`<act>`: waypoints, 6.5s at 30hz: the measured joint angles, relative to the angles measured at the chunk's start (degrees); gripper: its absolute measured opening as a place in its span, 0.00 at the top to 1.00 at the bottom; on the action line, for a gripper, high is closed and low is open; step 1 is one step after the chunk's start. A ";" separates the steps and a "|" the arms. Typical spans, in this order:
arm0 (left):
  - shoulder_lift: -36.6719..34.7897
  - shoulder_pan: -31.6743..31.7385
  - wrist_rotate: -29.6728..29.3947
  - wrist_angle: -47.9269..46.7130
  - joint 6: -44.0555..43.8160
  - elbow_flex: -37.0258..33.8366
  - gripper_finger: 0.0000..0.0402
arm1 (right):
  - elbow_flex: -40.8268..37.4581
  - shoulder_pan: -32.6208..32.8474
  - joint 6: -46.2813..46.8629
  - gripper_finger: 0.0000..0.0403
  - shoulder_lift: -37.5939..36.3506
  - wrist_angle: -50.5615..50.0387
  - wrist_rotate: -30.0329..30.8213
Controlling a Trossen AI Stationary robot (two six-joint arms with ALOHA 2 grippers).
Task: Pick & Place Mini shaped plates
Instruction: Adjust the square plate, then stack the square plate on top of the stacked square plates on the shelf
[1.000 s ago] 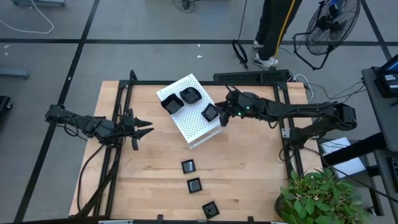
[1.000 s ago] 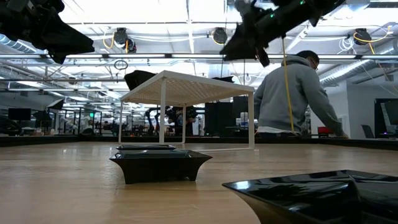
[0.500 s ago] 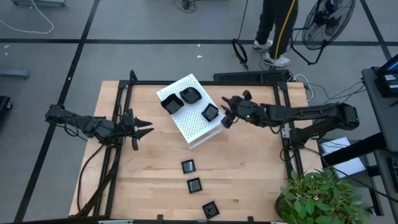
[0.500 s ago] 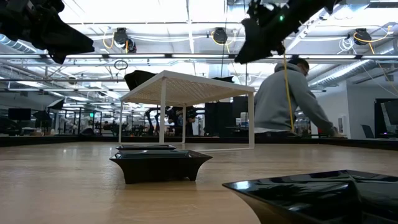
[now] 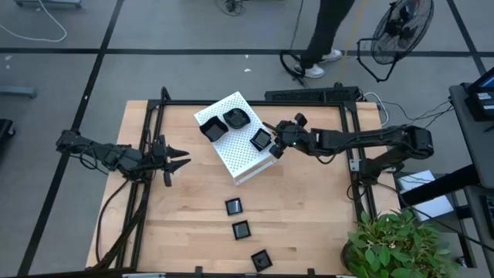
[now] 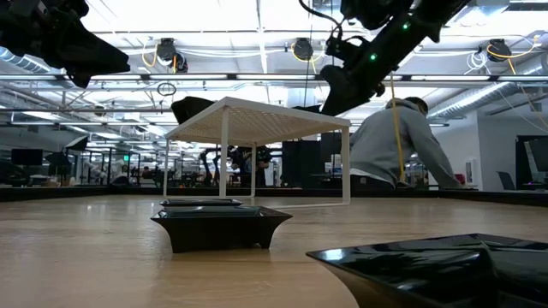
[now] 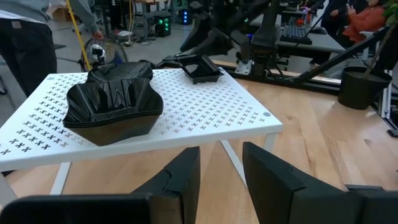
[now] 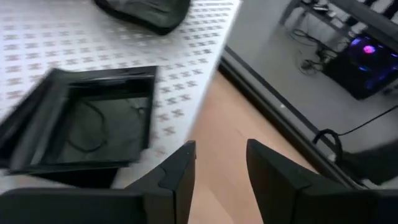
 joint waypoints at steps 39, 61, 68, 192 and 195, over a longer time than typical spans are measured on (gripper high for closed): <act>-0.02 0.00 0.00 0.00 0.00 0.00 0.70 | 18.79 40.35 -0.61 0.57 10.98 -7.23 -9.09; -0.02 0.00 0.00 -0.02 0.00 0.00 0.70 | 28.12 40.24 4.13 0.64 34.69 -10.95 -43.27; -0.02 0.00 0.00 -0.02 0.00 0.00 0.70 | 24.57 39.36 3.96 0.64 34.75 -3.96 -44.49; 0.00 0.00 0.02 0.00 0.00 0.02 0.70 | 9.94 46.46 -2.43 0.97 20.01 1.17 -5.37; -0.02 0.01 0.02 0.03 0.00 0.02 0.70 | 10.02 44.98 1.68 0.89 17.95 -0.15 -7.00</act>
